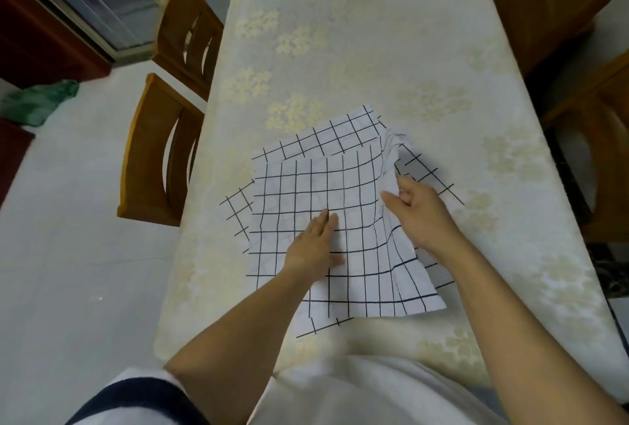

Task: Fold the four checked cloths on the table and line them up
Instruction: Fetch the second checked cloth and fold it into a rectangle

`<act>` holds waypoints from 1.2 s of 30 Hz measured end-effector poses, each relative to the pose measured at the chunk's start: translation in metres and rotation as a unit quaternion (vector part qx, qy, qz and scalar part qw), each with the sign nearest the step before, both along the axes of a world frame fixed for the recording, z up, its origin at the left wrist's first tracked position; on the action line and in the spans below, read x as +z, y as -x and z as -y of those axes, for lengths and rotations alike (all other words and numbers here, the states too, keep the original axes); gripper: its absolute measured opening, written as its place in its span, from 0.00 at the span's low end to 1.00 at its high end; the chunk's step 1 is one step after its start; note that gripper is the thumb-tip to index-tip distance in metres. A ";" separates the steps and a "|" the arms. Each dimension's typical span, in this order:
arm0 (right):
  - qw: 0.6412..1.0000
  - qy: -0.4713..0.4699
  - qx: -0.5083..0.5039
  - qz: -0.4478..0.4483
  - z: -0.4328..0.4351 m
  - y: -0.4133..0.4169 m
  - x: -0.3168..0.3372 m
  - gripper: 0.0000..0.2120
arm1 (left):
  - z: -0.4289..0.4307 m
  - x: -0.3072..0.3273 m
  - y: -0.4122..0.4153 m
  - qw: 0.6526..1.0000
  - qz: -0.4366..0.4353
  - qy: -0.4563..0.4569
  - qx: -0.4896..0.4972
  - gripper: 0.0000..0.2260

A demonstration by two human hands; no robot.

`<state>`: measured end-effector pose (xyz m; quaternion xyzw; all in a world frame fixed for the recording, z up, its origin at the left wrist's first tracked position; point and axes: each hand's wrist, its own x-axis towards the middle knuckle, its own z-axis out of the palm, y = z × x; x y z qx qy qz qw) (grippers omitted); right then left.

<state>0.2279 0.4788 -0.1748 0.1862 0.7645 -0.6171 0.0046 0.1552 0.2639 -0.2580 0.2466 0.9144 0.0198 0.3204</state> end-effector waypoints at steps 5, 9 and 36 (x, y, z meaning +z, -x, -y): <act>0.999 -0.001 0.024 -0.024 0.055 0.025 0.017 0.18 | -0.005 0.006 0.011 0.995 -0.046 0.073 -0.046 0.47; 1.000 0.001 0.019 -0.010 0.087 0.036 0.015 0.21 | -0.009 0.009 0.022 0.995 0.000 0.090 -0.030 0.47; 0.866 -0.429 0.237 0.101 0.180 0.044 -0.085 0.40 | 0.162 -0.022 0.051 0.948 0.046 -0.259 0.182 0.28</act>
